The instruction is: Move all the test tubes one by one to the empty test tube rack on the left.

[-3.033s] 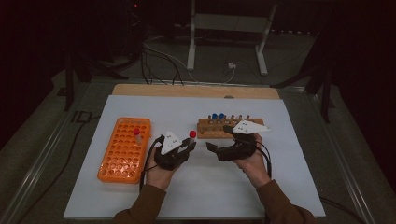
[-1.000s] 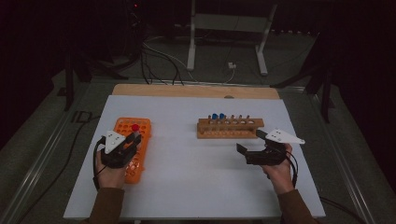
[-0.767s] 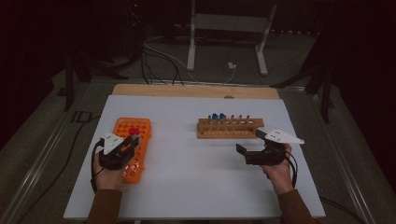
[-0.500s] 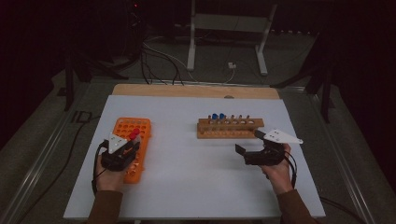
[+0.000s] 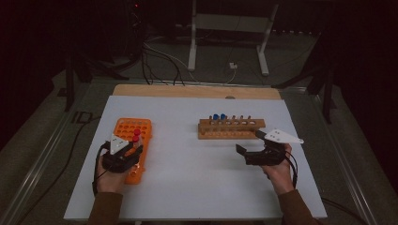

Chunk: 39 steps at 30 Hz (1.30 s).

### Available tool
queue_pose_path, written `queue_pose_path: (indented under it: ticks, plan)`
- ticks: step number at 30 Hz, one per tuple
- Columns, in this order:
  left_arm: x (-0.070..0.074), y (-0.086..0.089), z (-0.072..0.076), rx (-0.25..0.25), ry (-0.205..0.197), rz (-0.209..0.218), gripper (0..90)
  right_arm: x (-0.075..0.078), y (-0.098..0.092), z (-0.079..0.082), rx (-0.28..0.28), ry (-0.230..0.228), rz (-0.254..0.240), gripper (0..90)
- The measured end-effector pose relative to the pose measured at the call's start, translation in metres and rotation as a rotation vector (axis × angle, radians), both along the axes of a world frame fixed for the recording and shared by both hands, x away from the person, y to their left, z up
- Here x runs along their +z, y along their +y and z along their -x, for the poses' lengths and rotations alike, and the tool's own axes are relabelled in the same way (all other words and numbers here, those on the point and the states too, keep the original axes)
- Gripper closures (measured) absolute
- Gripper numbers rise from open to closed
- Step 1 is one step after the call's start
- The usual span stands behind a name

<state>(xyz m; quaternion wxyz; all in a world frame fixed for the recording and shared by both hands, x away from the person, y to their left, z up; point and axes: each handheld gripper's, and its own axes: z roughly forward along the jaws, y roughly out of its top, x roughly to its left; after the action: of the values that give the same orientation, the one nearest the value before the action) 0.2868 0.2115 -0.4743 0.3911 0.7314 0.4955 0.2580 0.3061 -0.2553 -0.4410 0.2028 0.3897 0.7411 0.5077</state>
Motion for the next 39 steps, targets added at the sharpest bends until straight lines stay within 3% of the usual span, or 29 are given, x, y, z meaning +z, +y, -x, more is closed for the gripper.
queue_pose_path:
  ticks: [9, 15, 20, 28, 36, 39]
  plan:
    - [0.015, 0.001, 0.012, 0.008, -0.106, 0.112, 25.2, 0.006, 0.002, -0.008, -0.013, -0.002, 0.008, 1.5]
    - [0.023, -0.007, 0.016, -0.014, -0.145, 0.144, 15.0, 0.012, 0.005, -0.021, -0.035, 0.007, 0.026, 5.2]
    - [0.023, -0.017, 0.017, -0.046, -0.145, 0.145, 1.5, 0.016, 0.006, -0.035, -0.055, 0.014, 0.031, 11.0]
    - [0.024, -0.03, 0.019, -0.086, -0.157, 0.118, 1.6, 0.011, 0.003, -0.061, -0.116, 0.043, 0.058, 24.3]
    - [0.024, -0.043, 0.021, -0.114, -0.165, 0.108, 0.7, -0.004, 0.004, -0.08, -0.154, 0.068, 0.088, 53.8]
    - [0.024, -0.047, 0.022, -0.124, -0.167, 0.106, 0.7, -0.008, 0.008, -0.084, -0.154, 0.07, 0.089, 59.8]
